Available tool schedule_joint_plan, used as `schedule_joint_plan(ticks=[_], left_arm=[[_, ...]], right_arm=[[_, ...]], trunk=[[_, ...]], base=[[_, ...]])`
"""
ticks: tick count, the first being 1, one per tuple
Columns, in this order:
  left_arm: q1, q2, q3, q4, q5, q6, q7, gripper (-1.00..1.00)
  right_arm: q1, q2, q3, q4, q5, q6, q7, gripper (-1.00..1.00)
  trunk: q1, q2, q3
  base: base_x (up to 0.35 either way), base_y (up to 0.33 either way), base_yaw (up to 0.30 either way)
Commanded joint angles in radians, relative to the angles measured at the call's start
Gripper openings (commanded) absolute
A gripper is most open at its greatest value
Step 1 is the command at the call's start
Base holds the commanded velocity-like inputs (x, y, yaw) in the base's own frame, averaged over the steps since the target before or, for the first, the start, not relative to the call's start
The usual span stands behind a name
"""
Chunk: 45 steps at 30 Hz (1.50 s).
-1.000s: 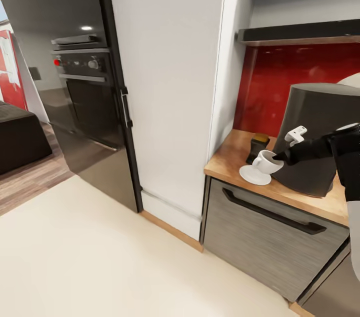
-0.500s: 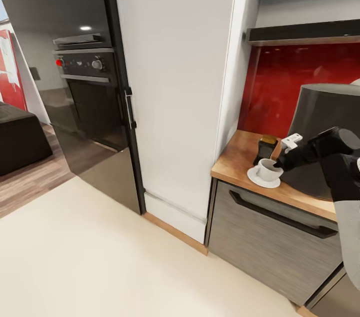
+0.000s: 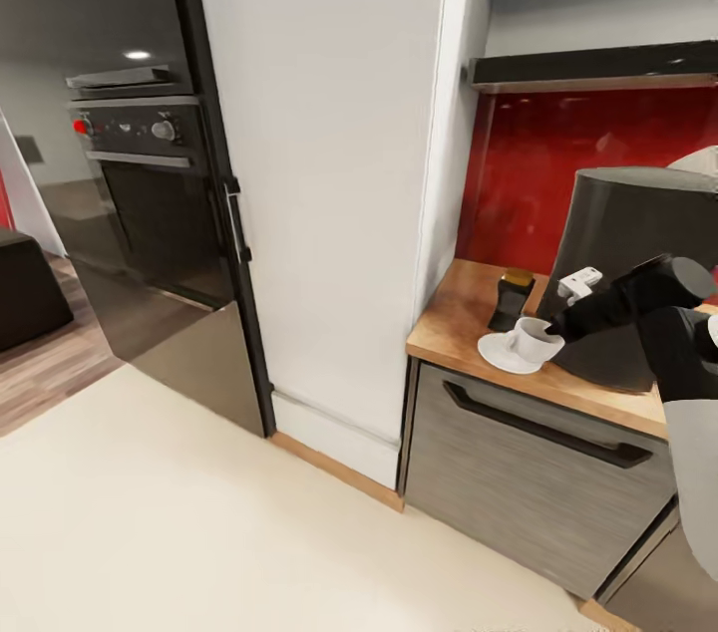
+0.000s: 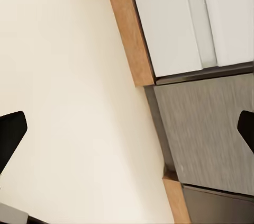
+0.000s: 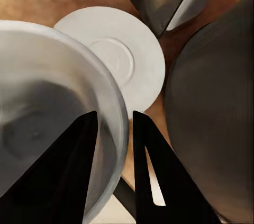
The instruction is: Set up a coffee station on the kitchen countertop: keep the coffee maker on the countertop, move the bottle of coffee from the kitchen shelf to the counter next to the coffee maker, place a paper coffee filter on top of the coffee maker, put the saucer next to the coffee maker with the coffee cup on the saucer, and place the electric kettle next to the coffee maker.
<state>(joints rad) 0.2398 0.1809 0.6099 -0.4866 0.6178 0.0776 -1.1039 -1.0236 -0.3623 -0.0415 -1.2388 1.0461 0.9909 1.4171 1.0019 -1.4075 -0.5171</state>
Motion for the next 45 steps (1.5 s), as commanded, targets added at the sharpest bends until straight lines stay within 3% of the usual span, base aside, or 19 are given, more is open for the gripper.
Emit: schedule_joint_plan(ticks=[1, 34, 45], left_arm=[[0.001, 0.0, -0.001, -0.001, 0.006, 0.008, -0.003, 1.0], [0.0, 0.006, 0.002, 0.0, 0.005, 0.004, -0.002, 1.0], [0.0, 0.006, 0.003, 0.0, 0.005, 0.004, -0.002, 1.0]], right_arm=[[-0.001, 0.0, 0.0, -0.001, 0.009, 0.009, 0.011, -1.0], [-0.001, 0.001, 0.0, 0.006, 0.008, 0.01, 0.014, -1.0], [-0.001, 0.012, 0.0, 0.007, 0.009, 0.01, 0.014, -1.0]], trunk=[[0.0, -0.001, -0.001], [0.0, -0.001, 0.011], [0.0, -0.001, 0.015]], base=[[0.056, 0.137, -0.087], [0.099, 0.128, -0.119], [0.127, 0.15, -0.1]])
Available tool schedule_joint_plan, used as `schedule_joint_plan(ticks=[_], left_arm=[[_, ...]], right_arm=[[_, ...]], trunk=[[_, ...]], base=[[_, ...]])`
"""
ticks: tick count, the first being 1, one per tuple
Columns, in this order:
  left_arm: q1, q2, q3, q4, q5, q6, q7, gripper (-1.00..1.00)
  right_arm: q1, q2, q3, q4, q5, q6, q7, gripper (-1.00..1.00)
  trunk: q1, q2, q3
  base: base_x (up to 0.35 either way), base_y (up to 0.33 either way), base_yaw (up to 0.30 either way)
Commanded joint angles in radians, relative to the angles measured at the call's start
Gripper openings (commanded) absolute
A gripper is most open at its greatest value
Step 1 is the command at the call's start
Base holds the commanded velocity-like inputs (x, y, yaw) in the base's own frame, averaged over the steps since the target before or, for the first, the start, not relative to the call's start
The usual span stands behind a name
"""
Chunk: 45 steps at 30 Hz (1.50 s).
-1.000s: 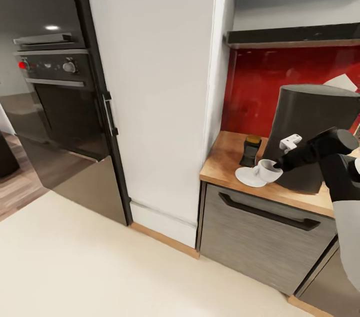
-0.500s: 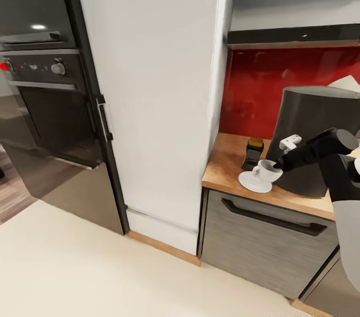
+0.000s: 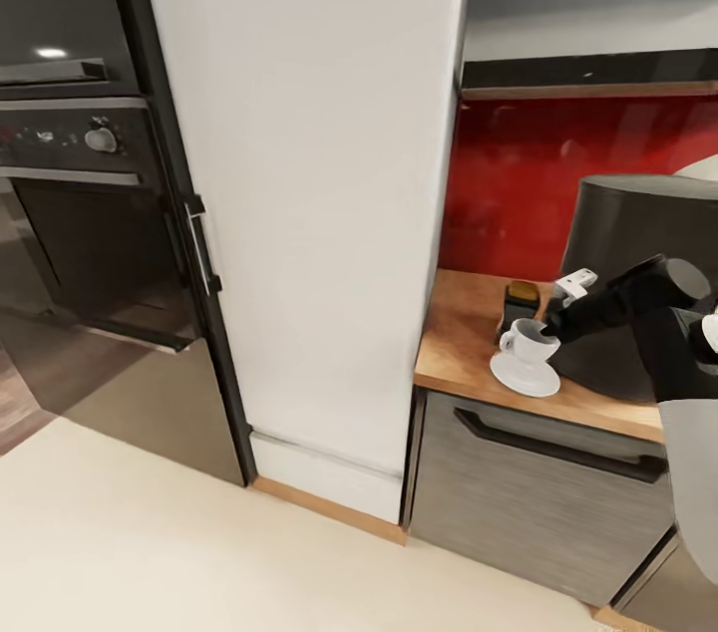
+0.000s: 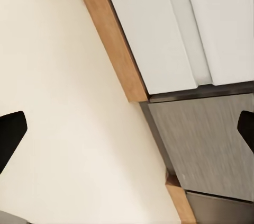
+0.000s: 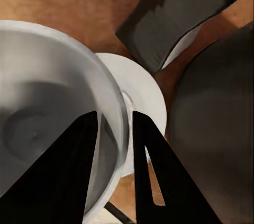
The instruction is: Set up a coffee station on the kitchen countertop: keep the coffee maker on the countertop, move the bottle of coffee from the kitchen shelf to the counter next to the coffee maker, place a paper coffee filter on top of the coffee maker, put the saucer next to the coffee maker with the coffee cup on the saucer, and place the electric kettle next to the coffee maker.
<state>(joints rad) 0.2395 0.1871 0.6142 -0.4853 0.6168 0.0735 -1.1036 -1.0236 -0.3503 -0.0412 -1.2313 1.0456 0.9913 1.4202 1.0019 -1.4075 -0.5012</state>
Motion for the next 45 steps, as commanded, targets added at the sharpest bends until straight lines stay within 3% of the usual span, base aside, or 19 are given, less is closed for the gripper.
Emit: schedule_joint_plan(ticks=[1, 26, 39, 43, 45], left_arm=[[0.0, 0.0, -0.001, -0.001, 0.006, 0.008, -0.002, 1.0], [0.0, 0.0, -0.001, -0.001, 0.006, 0.008, -0.002, 1.0], [0.0, 0.0, 0.001, -0.001, 0.006, 0.008, -0.002, 1.0], [0.0, 0.0, 0.001, -0.001, 0.006, 0.008, -0.002, 1.0], [0.0, 0.0, 0.001, -0.001, 0.006, 0.008, -0.002, 1.0]], right_arm=[[-0.001, 0.0, 0.0, -0.001, 0.009, 0.01, 0.011, -1.0], [-0.001, 0.001, 0.0, 0.038, 0.01, 0.01, 0.011, -1.0], [-0.001, 0.028, 0.001, 0.07, 0.011, 0.01, 0.004, -1.0], [-0.001, 0.051, 0.001, 0.072, 0.021, 0.009, 0.001, -1.0], [-0.001, 0.072, 0.001, 0.073, 0.049, 0.009, 0.001, -1.0]], trunk=[[0.0, -0.001, 0.0], [0.0, -0.001, 0.012], [0.0, -0.001, 0.013], [0.0, -0.001, 0.013], [0.0, -0.001, 0.013]], base=[[0.017, 0.018, -0.222], [0.055, 0.05, -0.143], [0.001, 0.001, -0.026], [0.0, 0.0, 0.0], [0.0, 0.0, 0.0]])
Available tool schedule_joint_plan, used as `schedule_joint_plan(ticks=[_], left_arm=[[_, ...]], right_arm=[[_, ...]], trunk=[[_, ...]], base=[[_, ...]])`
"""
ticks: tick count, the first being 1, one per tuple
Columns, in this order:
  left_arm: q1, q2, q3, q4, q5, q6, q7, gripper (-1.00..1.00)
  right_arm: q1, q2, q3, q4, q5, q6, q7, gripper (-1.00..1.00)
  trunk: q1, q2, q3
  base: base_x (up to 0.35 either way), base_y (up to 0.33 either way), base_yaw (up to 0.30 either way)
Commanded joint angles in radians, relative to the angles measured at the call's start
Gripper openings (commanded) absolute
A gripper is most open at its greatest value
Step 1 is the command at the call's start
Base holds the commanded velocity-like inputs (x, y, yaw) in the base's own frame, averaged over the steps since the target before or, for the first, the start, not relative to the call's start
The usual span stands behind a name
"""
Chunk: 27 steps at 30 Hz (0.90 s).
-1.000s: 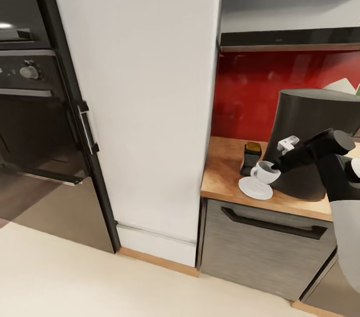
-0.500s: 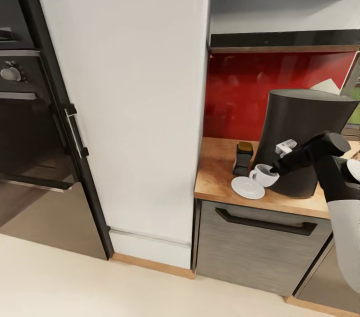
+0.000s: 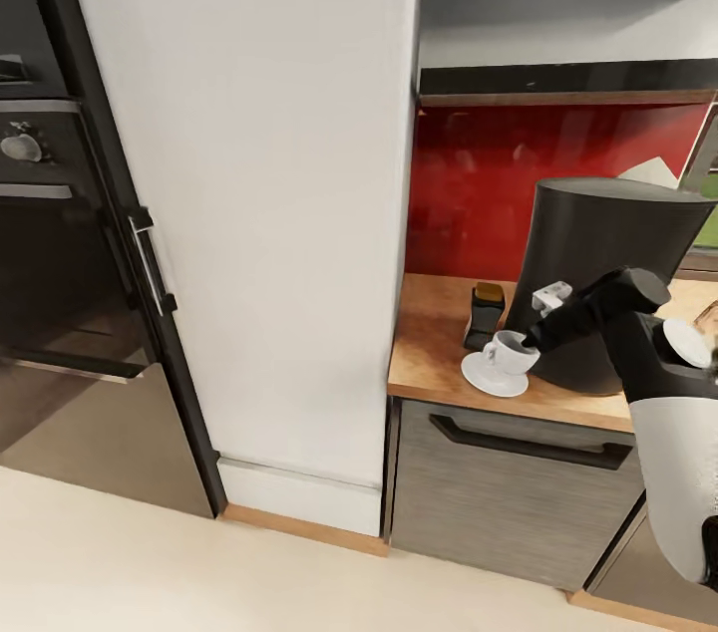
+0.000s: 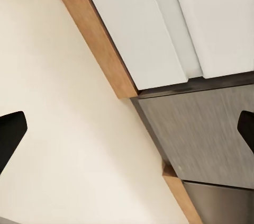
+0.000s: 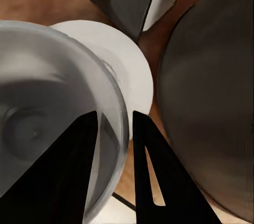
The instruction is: Set up a coffee station on the kitchen countertop: keep the coffee maker on the countertop, move the bottle of coffee from the kitchen shelf to the counter next to the coffee maker, place a paper coffee filter on top of the coffee maker, put the saucer next to the coffee maker with the coffee cup on the saucer, and place the electric kettle next to the coffee maker.
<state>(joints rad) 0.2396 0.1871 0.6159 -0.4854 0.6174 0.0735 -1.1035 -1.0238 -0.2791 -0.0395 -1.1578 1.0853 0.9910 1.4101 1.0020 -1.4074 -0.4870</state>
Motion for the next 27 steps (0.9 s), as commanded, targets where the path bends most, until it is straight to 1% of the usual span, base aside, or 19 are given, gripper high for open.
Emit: schedule_joint_plan(ticks=[1, 3, 8, 12, 22, 25, 27], left_arm=[[0.0, 0.0, -0.001, -0.001, 0.006, 0.008, -0.002, 1.0], [0.0, 0.0, -0.001, -0.001, 0.005, 0.008, -0.002, 1.0], [0.001, 0.0, -0.001, -0.001, 0.005, 0.008, -0.002, 1.0], [0.0, 0.0, -0.001, -0.001, 0.005, 0.008, -0.002, 1.0], [0.0, 0.0, -0.001, -0.001, 0.006, 0.008, -0.002, 1.0], [0.0, 0.0, -0.001, -0.001, 0.005, 0.008, -0.002, 1.0], [0.0, 0.0, -0.001, -0.001, 0.005, 0.008, -0.002, 1.0]], right_arm=[[-0.001, 0.008, 0.0, -0.001, 0.024, 0.009, 0.011, -1.0], [-0.001, 0.034, 0.0, 0.0, 0.07, 0.009, 0.011, -1.0], [-0.001, 0.062, 0.001, 0.0, 0.1, 0.009, 0.01, -1.0], [-0.001, 0.067, 0.0, 0.0, 0.108, 0.008, 0.009, -1.0], [-0.001, 0.069, -0.003, 0.002, 0.111, 0.008, 0.007, -1.0], [-0.001, 0.069, -0.002, 0.025, 0.112, 0.007, -0.026, -1.0], [-0.001, 0.069, -0.002, 0.029, 0.112, 0.006, -0.035, -1.0]], trunk=[[0.0, -0.001, -0.001], [0.0, -0.001, -0.001], [0.0, -0.001, -0.001], [0.0, -0.001, -0.001], [0.0, -0.001, -0.001], [0.0, -0.001, -0.001], [0.0, -0.001, -0.001]], base=[[0.0, 0.0, 0.0], [0.0, 0.0, 0.0], [0.025, 0.0, 0.0], [0.023, 0.0, 0.0], [0.045, 0.0, 0.0], [0.004, 0.0, 0.0], [0.002, 0.0, 0.0]])
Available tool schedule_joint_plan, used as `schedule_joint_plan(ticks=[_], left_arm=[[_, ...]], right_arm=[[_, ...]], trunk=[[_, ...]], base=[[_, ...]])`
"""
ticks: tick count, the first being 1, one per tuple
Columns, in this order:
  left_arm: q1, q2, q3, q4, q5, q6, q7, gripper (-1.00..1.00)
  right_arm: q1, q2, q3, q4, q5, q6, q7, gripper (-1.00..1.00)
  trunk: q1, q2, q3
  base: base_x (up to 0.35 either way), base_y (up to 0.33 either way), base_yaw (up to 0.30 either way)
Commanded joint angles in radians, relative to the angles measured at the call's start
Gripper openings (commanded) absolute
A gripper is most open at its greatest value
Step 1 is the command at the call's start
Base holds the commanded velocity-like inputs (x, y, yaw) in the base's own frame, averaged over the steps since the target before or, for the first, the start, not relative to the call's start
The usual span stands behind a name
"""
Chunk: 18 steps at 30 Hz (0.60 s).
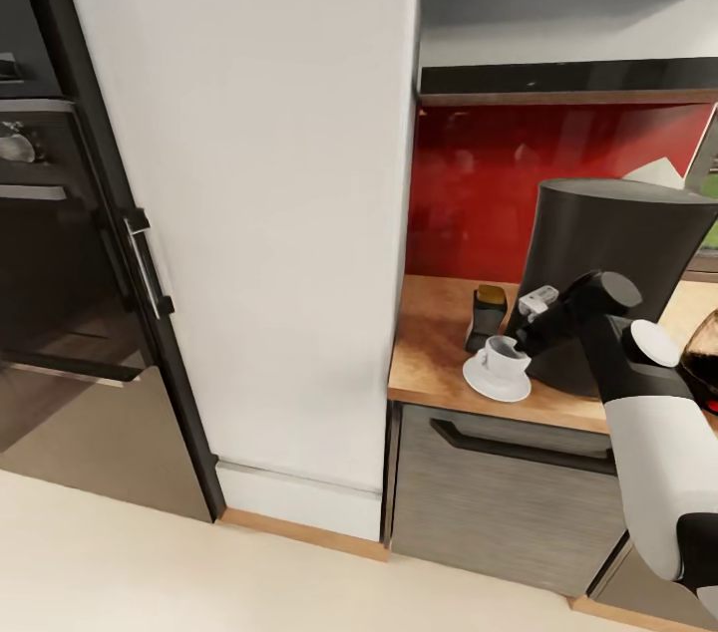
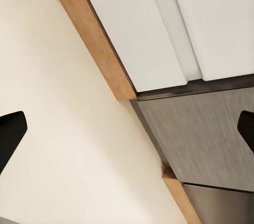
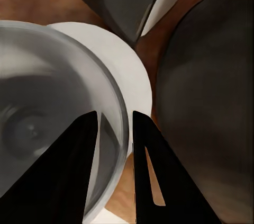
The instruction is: Set up a coffee station on the kitchen countertop: keep the coffee maker on the countertop, move the bottle of coffee from the kitchen shelf to the counter next to the coffee maker, place a paper coffee filter on top of the coffee maker, put the saucer next to the coffee maker with the coffee cup on the saucer, and place the electric kettle next to the coffee maker.
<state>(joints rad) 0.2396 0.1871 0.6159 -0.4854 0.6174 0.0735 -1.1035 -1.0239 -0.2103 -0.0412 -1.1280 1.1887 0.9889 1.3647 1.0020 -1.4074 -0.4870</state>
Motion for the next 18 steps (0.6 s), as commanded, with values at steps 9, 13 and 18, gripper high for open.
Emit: schedule_joint_plan(ticks=[9, 13, 18], left_arm=[[0.0, 0.0, -0.001, -0.001, 0.005, 0.008, -0.002, 1.0], [0.0, 0.0, -0.001, -0.001, 0.005, 0.008, -0.002, 1.0], [0.0, 0.0, -0.001, -0.001, 0.006, 0.008, -0.002, 1.0]], right_arm=[[-0.001, 0.0, -0.002, 0.008, 0.008, 0.008, -0.004, -1.0], [-0.001, 0.0, -0.002, 0.008, 0.008, 0.008, -0.004, -1.0], [-0.001, 0.0, -0.001, 0.008, 0.007, 0.008, -0.004, -1.0]], trunk=[[0.0, -0.001, -0.002], [0.0, -0.001, -0.006], [0.0, -0.001, -0.011]], base=[[0.0, 0.0, 0.0], [0.0, 0.0, 0.0], [0.0, 0.0, 0.0]])
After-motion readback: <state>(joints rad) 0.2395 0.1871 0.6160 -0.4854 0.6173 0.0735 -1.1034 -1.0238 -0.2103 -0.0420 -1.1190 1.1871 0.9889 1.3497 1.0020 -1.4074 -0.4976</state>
